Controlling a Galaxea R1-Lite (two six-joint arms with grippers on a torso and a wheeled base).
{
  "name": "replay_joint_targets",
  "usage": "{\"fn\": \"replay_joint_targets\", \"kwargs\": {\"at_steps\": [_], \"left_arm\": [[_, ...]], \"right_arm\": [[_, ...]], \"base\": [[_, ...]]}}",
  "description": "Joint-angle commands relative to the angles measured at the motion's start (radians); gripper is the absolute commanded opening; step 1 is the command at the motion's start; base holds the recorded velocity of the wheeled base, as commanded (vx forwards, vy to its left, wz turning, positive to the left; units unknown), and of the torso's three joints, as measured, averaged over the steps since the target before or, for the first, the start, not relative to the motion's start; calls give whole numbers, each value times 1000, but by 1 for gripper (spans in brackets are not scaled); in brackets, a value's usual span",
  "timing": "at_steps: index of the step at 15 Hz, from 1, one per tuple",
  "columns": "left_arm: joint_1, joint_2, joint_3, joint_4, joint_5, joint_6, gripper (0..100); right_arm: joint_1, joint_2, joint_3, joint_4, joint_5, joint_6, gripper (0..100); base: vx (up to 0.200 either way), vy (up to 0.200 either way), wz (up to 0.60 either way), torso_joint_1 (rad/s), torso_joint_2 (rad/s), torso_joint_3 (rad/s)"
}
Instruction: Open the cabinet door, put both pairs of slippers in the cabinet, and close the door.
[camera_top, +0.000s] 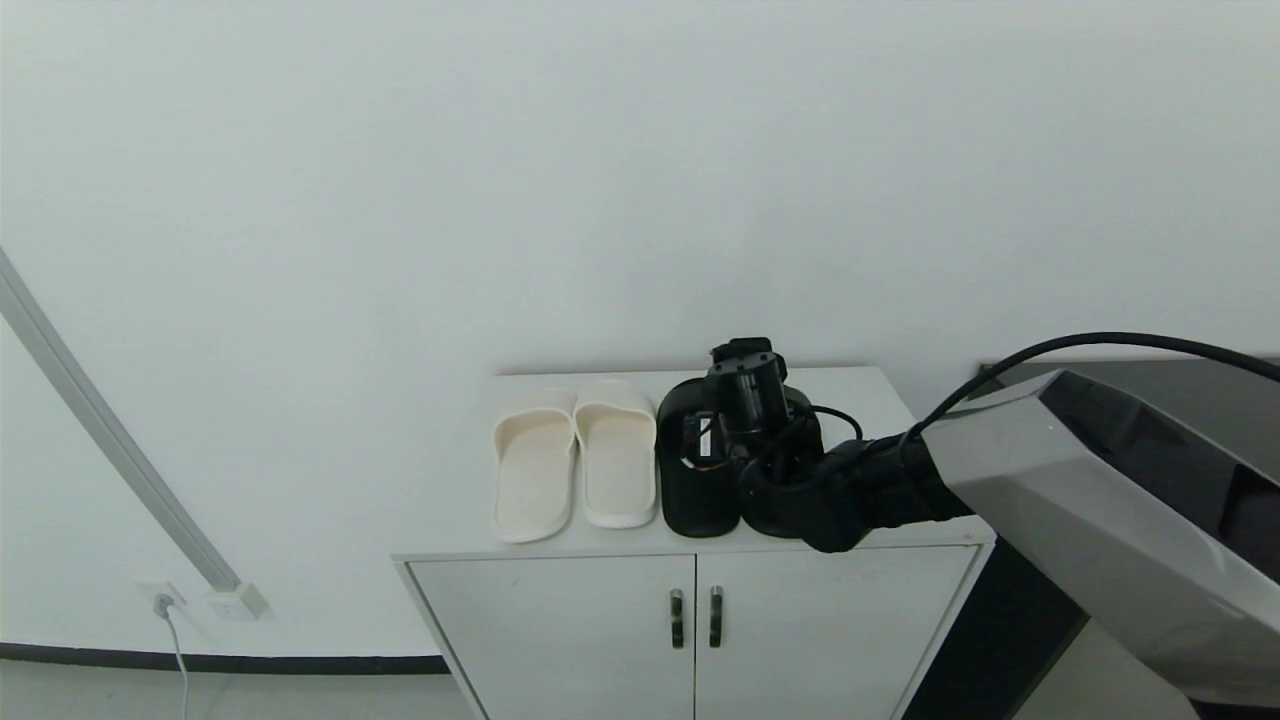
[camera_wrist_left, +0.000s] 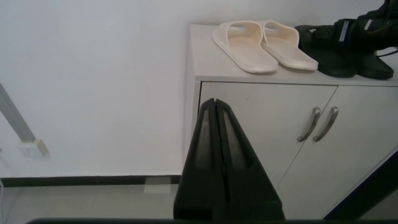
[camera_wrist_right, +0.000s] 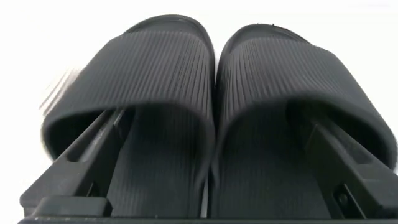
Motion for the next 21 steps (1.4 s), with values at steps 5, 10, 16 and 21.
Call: {"fn": "replay_joint_targets", "kwargs": {"at_steps": [5,10,16,21], "left_arm": [[1,1,0,0,0,0,0],[1,1,0,0,0,0,0],[1,1,0,0,0,-2,0],[1,1,0,0,2,-2,0]], "right_arm": [[-32,80,-118,46,0,-2,100],[-41,98,-158,62,0,0,0],[-41,29,-127,63,-44,-11,0],[2,-266,149,59,-32,-46,0]], "base": [[0,0,0,0,0,0],[0,0,0,0,0,0],[0,0,0,0,0,0],[0,0,0,0,0,0]]}}
